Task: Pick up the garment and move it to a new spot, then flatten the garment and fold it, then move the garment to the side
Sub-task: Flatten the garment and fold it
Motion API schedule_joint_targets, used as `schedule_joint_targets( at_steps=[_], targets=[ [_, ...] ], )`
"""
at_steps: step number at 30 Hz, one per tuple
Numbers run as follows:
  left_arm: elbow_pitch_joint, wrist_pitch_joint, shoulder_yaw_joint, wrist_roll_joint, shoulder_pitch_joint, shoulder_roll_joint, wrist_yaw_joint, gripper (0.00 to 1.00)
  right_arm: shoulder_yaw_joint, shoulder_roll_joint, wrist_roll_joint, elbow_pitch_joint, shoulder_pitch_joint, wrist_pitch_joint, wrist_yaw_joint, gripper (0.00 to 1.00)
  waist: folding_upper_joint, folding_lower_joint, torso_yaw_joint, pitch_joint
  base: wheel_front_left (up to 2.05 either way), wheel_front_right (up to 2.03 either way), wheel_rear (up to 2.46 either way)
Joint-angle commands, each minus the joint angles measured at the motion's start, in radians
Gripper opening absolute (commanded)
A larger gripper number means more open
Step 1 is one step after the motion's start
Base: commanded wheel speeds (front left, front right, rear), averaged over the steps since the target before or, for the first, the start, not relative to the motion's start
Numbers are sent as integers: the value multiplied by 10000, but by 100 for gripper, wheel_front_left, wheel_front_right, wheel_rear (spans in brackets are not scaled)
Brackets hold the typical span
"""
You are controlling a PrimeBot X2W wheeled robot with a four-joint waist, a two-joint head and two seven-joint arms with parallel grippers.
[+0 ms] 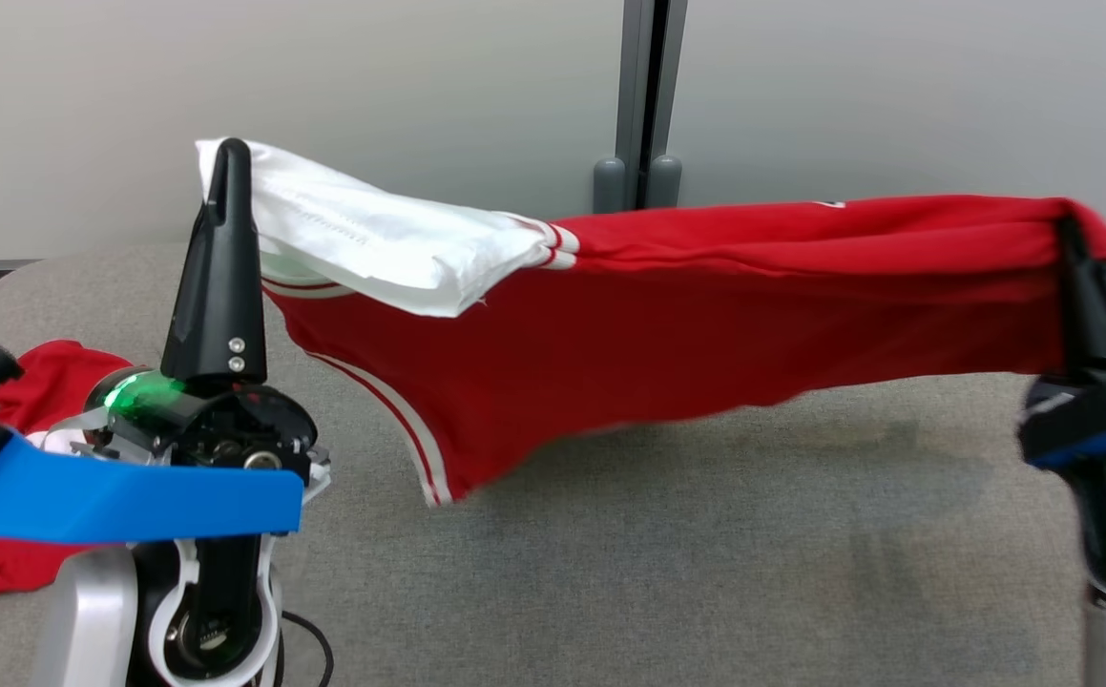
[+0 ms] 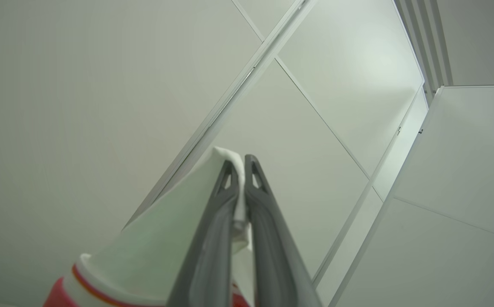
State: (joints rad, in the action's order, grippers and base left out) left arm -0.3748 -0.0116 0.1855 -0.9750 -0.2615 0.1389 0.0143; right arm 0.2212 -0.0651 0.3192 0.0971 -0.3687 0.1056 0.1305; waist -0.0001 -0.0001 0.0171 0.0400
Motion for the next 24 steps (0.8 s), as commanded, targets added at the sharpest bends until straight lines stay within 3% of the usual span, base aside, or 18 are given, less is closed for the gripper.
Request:
schedule_joint_targets(
  at_steps=[1, 3, 5, 9, 19, 24],
  targets=[
    [-425, 158, 61, -41, 210, 79, 142, 0, 405, 108, -77, -1557, 775, 889, 5, 0, 1, 1, 11, 47, 0, 0, 0],
    [-586, 311, 92, 16, 282, 157, 286, 0, 650, 145, -53, -2624, 1317, 1734, 3, 0, 1, 1, 15, 120, 0, 0, 0],
    [-542, 342, 92, -15, 347, 151, 325, 0, 686, 153, 115, -2846, 1525, 2052, 5, 0, 1, 1, 23, 167, 0, 0, 0],
    [507, 308, 135, 2, 417, 124, 331, 0, 529, 144, 574, -2423, 1711, 2626, 5, 0, 1, 1, 22, 430, 0, 0, 0],
    [5397, -431, 1555, 1493, -61, -253, -32, 0, 81, 129, -161, 2917, -34, 1922, 5, 0, 1, 1, 266, 1142, 0, 0, 0],
    [6748, -572, 1955, 1262, 485, -526, -217, 0, 240, 128, -966, 4733, -225, 1248, 5, 0, 1, 1, 495, 1284, 0, 0, 0]
  ],
)
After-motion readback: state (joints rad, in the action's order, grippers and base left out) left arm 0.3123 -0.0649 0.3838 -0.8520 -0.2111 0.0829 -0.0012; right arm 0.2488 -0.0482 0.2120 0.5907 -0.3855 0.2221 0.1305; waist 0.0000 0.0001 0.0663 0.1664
